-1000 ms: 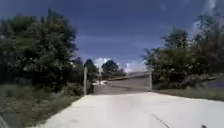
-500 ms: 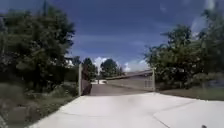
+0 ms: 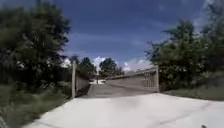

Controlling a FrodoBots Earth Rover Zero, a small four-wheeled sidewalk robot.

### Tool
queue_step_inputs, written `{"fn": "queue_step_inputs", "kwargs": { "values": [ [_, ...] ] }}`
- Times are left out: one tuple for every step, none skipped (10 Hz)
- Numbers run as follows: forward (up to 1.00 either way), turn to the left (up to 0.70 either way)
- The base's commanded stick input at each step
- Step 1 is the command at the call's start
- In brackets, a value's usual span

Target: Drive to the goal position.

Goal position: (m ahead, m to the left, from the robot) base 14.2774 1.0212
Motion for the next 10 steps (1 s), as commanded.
{"fn": "queue_step_inputs", "kwargs": {
  "values": [
    [0.85,0.04],
    [0.85,0.04],
    [0.85,0.04],
    [0.85,0.04],
    [0.85,0.04],
    [0.85,0.04],
    [0.85,0.04],
    [0.85,0.04],
    [0.85,0.04],
    [0.85,0.04]
  ]
}}
